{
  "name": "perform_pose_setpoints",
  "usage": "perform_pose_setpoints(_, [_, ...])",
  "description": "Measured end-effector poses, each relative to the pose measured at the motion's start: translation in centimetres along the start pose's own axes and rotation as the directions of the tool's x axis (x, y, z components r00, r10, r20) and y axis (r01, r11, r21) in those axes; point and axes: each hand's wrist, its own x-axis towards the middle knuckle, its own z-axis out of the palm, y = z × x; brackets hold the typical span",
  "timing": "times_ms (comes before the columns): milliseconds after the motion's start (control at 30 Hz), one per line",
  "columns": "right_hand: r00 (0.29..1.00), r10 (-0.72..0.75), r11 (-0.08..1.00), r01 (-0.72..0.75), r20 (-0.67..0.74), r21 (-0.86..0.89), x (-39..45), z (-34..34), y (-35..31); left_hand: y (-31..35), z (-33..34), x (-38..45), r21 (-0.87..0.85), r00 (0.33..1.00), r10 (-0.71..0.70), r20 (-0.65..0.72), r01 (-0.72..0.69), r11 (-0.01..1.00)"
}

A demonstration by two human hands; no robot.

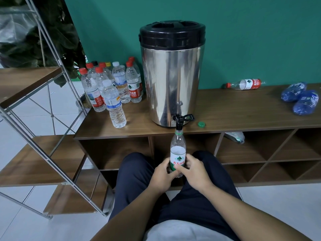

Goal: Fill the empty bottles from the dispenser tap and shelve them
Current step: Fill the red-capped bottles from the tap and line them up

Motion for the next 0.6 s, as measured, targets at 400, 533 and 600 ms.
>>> perform_pose_setpoints(400, [1.000,0.005,1.000,-0.005,0.000,0.009,-0.07,0.08,-0.10,0.12,-0.03,-0.12,0.006,1.000,-0.003,-0.003,0.003,1.000])
perform_pose_setpoints(533, [1.000,0.006,1.000,-0.006,0.000,0.007,-0.01,0.11,-0.05,0.11,-0.05,-0.13,0.002,1.000,-0.009,0.004,0.009,1.000])
perform_pose_setpoints(600, [1.000,0.003,1.000,-0.003,0.000,0.008,0.00,0.09,-0.03,0.06,-0.04,-0.08,-0.003,1.000,-0.010,0.008,0.010,1.000])
